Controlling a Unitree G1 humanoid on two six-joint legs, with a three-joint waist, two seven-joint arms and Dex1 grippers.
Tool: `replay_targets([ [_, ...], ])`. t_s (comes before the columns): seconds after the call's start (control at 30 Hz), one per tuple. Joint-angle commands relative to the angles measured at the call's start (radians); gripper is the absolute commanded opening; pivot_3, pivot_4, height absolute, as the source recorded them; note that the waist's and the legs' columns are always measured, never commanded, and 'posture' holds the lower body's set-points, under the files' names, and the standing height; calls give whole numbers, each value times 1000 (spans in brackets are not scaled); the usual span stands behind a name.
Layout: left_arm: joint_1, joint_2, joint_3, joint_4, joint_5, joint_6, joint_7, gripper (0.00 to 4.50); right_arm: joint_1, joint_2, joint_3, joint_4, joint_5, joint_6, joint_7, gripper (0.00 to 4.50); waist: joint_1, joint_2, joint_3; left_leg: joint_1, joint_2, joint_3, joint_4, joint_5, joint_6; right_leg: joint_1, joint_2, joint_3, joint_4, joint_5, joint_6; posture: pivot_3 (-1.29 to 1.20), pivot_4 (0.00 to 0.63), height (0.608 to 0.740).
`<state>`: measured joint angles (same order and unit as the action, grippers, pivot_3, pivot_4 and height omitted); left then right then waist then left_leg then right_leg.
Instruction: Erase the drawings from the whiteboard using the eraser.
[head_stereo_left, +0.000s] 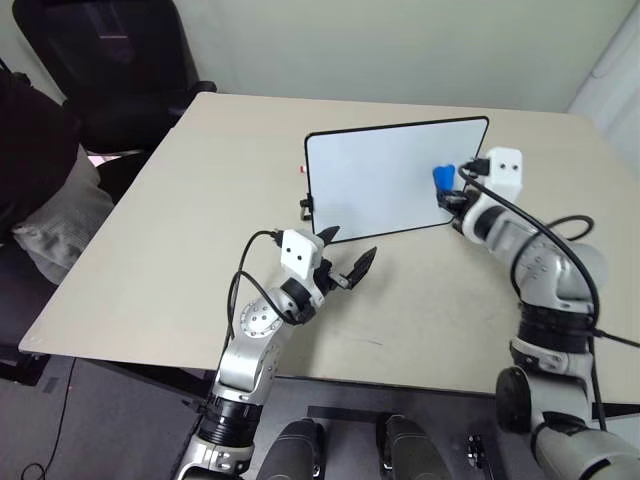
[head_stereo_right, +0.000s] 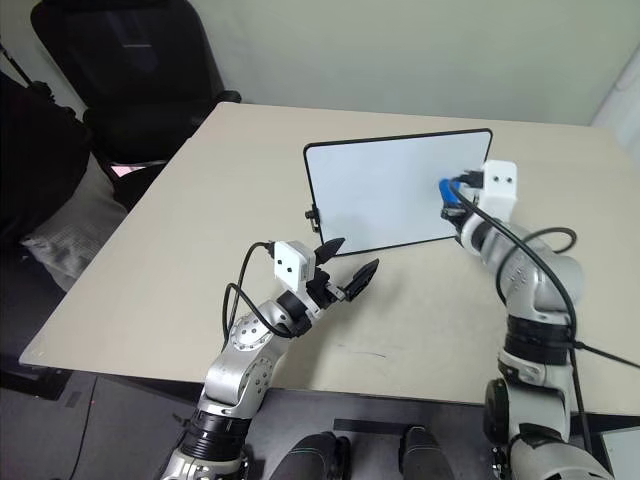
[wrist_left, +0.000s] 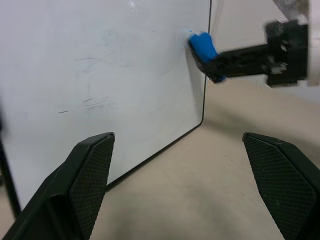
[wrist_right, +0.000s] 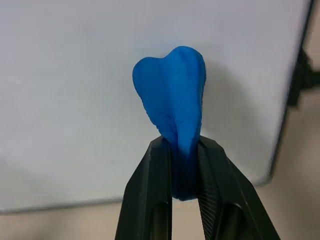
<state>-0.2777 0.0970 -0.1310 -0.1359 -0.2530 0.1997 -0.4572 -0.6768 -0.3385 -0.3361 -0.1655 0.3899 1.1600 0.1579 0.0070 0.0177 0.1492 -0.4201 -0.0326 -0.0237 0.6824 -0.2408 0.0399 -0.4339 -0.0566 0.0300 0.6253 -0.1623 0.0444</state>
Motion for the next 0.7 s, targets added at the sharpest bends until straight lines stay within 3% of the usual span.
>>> replay_targets([
  [0.03,-2,-7,-11,-32,2,-20,0,4500,28,-72,-96,-133,38,116,-1,364,1,0,0,0,0,0,0,0,0,0,0,0,0,0,0,0,150,740],
  [0.27,-9,-17,-16,-10,-4,-23,-5,4500,179,-245,-116,-245,86,342,84,364,0,0,0,0,0,0,-1,0,0,0,0,0,0,-2,2,0,150,740],
  [0.4,-21,-22,-9,15,-2,-27,-4,4500,248,-267,-112,-264,94,387,111,364,-4,0,0,0,0,1,-1,1,0,1,0,1,0,-2,4,0,150,740],
  [0.6,-38,-23,-4,43,-4,-36,-15,4500,318,-262,-123,-302,95,343,138,2298,-4,0,0,0,-1,1,0,3,2,2,0,2,0,-2,9,0,150,740],
  [0.7,-46,-24,-5,54,-3,-41,-17,4500,362,-273,-134,-310,69,224,148,3239,-3,0,0,0,-1,1,0,3,3,2,0,2,0,-1,9,0,150,740],
])
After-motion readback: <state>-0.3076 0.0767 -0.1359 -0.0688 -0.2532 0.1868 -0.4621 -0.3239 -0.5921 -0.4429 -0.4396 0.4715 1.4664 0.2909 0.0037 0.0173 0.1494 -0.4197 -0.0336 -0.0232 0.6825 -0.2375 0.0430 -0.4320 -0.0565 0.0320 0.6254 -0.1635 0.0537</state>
